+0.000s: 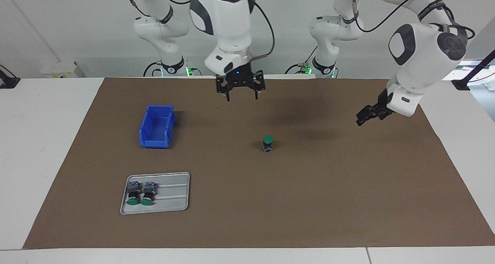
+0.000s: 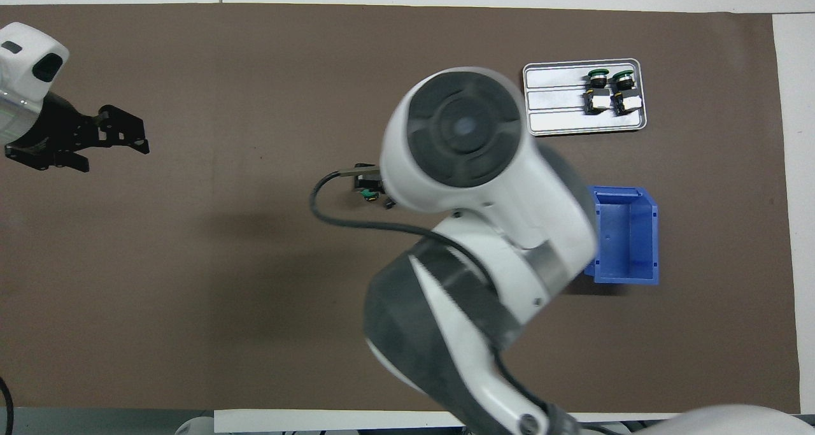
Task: Place and press button with both arms
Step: 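Grasp the green button with the right gripper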
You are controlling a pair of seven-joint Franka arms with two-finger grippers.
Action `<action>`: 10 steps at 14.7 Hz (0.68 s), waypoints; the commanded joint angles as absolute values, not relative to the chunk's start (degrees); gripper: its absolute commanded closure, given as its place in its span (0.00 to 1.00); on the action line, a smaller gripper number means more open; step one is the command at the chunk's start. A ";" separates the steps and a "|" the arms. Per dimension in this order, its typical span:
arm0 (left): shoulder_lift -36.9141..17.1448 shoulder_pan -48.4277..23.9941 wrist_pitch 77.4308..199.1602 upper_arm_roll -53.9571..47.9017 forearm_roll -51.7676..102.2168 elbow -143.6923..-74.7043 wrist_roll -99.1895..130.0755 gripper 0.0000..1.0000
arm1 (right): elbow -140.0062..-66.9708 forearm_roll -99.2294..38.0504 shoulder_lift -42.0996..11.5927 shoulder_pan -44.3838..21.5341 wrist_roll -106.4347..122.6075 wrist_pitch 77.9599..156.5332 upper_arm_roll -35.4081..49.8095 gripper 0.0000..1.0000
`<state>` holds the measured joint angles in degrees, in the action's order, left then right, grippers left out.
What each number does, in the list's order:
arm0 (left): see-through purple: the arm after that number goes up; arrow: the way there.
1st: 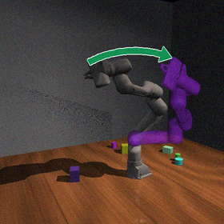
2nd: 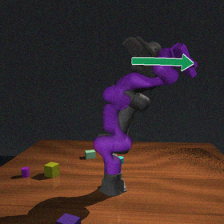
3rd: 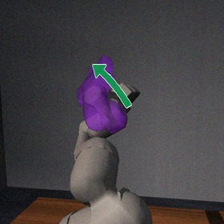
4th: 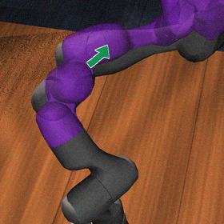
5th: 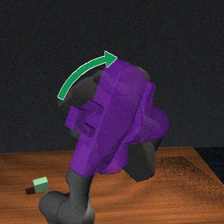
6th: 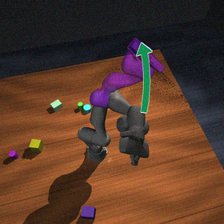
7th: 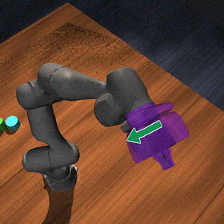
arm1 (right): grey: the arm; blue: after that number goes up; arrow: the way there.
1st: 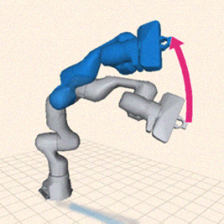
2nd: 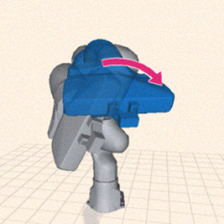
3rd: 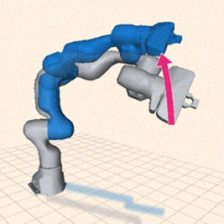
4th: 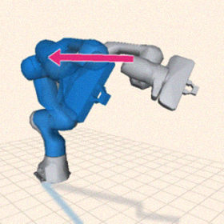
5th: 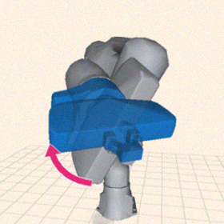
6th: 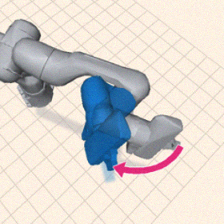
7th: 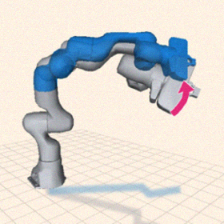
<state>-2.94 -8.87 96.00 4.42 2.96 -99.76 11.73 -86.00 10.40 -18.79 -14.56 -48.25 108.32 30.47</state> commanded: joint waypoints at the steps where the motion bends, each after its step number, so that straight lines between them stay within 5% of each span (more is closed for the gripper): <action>1: -0.18 -8.00 91.07 4.13 -0.61 -99.76 9.14 0.00 | -84.54 15.98 -27.58 -17.22 -53.00 115.90 30.94 0.01; 6: -0.35 -6.42 81.49 4.13 -0.18 -91.60 8.61 0.00 | -85.43 24.59 -34.97 -18.37 -53.53 121.46 30.94 0.01; 10: -0.35 -4.66 80.51 4.13 -0.18 -90.61 8.53 0.00 | -90.08 25.31 -35.95 -17.05 -52.91 127.61 31.03 0.01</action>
